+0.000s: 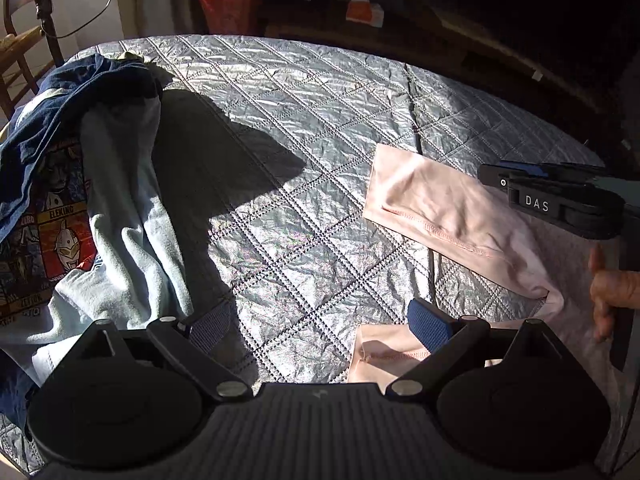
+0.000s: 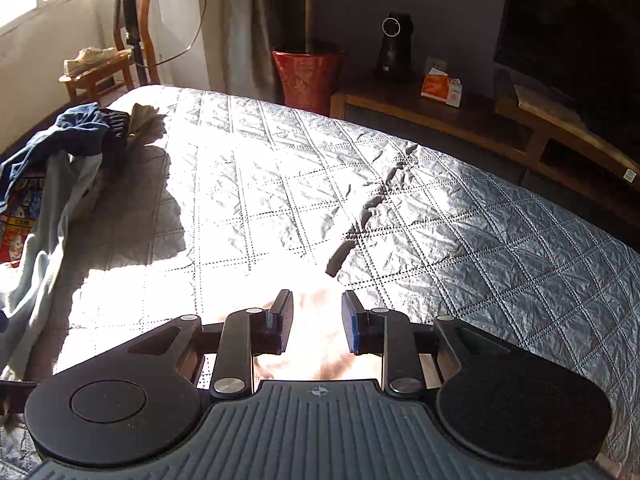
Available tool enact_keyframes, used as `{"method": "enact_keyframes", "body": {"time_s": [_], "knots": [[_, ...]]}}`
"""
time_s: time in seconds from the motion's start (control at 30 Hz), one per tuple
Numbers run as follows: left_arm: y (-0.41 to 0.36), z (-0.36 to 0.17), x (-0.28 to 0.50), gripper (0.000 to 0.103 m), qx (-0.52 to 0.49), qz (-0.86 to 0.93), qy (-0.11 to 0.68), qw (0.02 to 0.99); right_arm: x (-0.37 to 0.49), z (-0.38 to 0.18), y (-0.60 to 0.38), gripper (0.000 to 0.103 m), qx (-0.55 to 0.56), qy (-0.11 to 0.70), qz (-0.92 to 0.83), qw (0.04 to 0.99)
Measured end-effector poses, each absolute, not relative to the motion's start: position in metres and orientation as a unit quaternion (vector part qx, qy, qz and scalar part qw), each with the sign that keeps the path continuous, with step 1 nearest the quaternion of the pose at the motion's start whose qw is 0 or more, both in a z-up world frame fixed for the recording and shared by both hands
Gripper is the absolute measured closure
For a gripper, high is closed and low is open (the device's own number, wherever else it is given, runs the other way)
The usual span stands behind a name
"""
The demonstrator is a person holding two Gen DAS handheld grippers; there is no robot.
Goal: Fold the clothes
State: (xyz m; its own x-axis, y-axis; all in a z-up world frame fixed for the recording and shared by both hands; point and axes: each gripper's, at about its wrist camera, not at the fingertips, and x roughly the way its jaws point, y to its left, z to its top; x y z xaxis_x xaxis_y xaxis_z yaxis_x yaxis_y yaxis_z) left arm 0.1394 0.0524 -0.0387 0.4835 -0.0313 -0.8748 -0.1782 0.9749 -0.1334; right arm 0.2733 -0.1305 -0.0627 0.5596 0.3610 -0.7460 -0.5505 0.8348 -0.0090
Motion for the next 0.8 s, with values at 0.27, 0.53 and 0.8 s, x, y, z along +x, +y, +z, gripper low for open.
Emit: {"method": "enact_keyframes", "body": {"time_s": [0.27,0.53,0.8], "knots": [[0.071,-0.038,0.139,0.008,-0.125,0.056,0.507,0.851,0.319,-0.093,-0.102,0.048,-0.168,0.429,0.295,0.837],[0.074,-0.039,0.14,0.008,-0.135,0.053,0.509,0.849,0.32,-0.102,-0.099,0.101,-0.151,0.434,0.307,0.833],[0.083,-0.037,0.14,0.008,-0.147,0.072,0.503,0.849,0.275,-0.044,-0.121,0.102,-0.152,0.351,0.285,0.879]]}}
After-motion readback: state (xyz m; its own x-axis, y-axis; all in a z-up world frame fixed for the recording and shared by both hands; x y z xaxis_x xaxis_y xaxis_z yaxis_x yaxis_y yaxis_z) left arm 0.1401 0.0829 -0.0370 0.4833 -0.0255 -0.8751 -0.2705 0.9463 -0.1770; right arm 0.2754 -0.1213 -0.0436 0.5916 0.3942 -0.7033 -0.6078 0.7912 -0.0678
